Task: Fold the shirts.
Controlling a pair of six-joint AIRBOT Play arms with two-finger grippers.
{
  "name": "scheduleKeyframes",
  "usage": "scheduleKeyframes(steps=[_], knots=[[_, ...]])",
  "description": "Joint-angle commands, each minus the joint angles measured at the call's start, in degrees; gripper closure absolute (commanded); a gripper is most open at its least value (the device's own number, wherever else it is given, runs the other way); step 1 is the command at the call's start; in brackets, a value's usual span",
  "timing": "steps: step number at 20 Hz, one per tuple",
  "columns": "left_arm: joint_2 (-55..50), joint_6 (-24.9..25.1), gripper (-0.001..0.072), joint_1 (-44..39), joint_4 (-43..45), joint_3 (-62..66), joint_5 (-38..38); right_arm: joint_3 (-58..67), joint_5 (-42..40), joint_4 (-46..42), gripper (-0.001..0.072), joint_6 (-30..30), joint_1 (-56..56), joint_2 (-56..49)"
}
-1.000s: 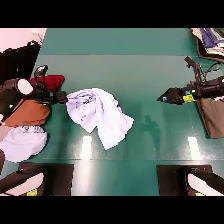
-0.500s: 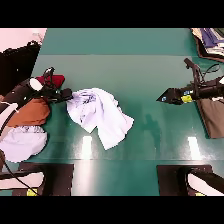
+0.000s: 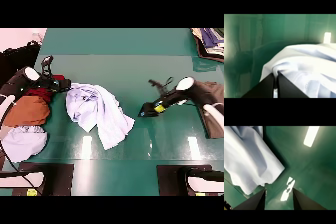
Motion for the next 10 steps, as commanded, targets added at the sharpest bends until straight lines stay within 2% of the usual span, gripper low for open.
scheduleKeyframes(steps=[1,3,4,6,7,10], knots=[[0.0,0.8,0.0682,0.0,0.0,1.7,-2.3,0.0,-1.8,0.0,0.0325,-1.0,6.9,-7.1],[0.0,0.8,0.0682,0.0,0.0,1.7,-3.0,0.0,-3.1,0.0,0.0334,-1.8,9.0,-8.9],[0.0,0.8,0.0682,0.0,0.0,1.7,-3.3,0.0,-4.1,0.0,0.041,-2.0,9.6,-9.1],[0.0,0.8,0.0683,0.0,0.0,1.7,-4.5,0.0,-6.1,-0.1,0.0629,-3.5,9.9,-8.3],[0.4,0.8,0.0684,0.0,0.0,1.7,-5.5,0.0,-7.3,-0.1,0.0697,-4.2,9.5,-7.3],[6.0,0.8,0.0684,0.0,1.6,2.6,-5.1,0.1,-10.3,-0.1,0.0699,-4.2,6.1,-1.1]])
